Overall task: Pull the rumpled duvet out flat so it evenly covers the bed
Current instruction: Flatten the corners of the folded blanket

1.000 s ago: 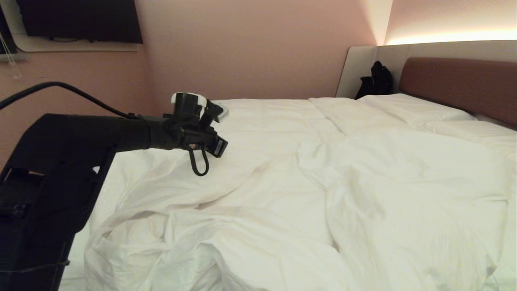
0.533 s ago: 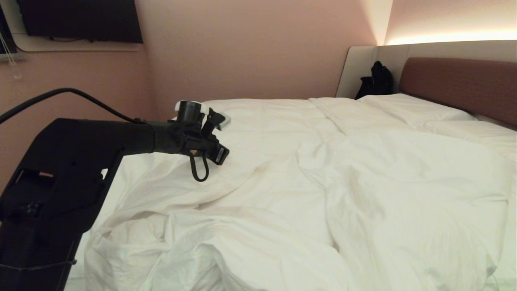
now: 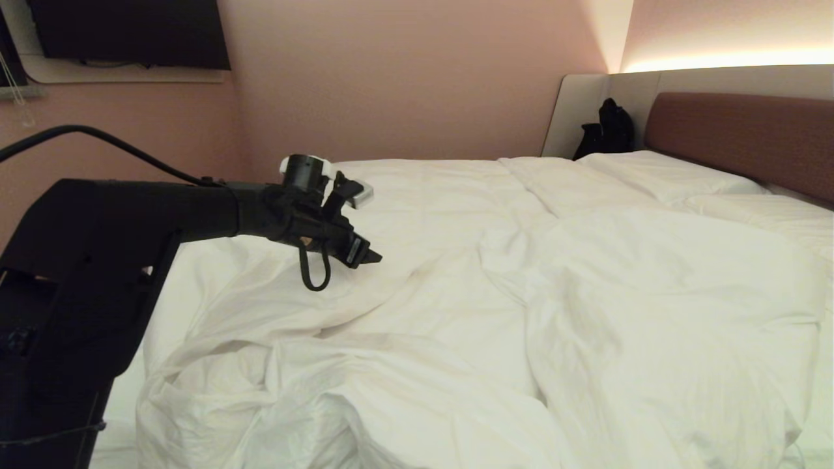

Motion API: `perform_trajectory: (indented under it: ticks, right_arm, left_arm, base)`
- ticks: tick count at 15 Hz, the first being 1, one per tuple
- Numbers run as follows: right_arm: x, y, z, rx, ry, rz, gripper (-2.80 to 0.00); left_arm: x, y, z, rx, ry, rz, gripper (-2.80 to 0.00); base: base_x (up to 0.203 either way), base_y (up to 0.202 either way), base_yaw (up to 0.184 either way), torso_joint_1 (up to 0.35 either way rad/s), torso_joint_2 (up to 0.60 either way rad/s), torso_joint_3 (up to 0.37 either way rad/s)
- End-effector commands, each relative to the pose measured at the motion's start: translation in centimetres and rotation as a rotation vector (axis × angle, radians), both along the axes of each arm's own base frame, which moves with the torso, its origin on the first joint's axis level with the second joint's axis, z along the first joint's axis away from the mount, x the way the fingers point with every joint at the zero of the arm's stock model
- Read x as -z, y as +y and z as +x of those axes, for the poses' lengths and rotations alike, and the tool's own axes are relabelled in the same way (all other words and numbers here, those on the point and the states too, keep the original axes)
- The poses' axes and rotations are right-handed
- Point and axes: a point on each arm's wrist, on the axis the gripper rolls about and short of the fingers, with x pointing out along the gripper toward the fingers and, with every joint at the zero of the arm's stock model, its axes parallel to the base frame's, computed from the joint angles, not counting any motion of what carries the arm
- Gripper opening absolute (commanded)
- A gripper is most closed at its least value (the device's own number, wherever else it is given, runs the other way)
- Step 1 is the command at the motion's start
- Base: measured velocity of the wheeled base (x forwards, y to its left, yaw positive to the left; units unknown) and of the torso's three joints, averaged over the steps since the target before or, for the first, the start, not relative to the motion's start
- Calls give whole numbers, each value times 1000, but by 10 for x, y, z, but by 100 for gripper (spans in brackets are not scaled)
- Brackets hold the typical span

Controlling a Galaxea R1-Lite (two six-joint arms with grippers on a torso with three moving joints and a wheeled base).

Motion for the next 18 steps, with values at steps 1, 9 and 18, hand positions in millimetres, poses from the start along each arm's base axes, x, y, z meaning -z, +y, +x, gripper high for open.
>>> perform_trajectory:
  ticks: [1, 9, 18]
  right_arm:
    - [0, 0, 0, -1, 0, 0, -280]
    - [0, 0, 0, 0, 0, 0, -280]
    - [0, 0, 0, -1, 0, 0, -280]
  left_arm:
    - [19, -2, 6, 14, 30, 31, 0]
    - [91, 7, 32, -12, 111, 61, 0]
    - [106, 10, 36, -19, 128, 63, 0]
  base:
    - [0, 0, 0, 0, 0, 0]
    - [0, 0, 0, 0, 0, 0]
    - [0, 0, 0, 0, 0, 0]
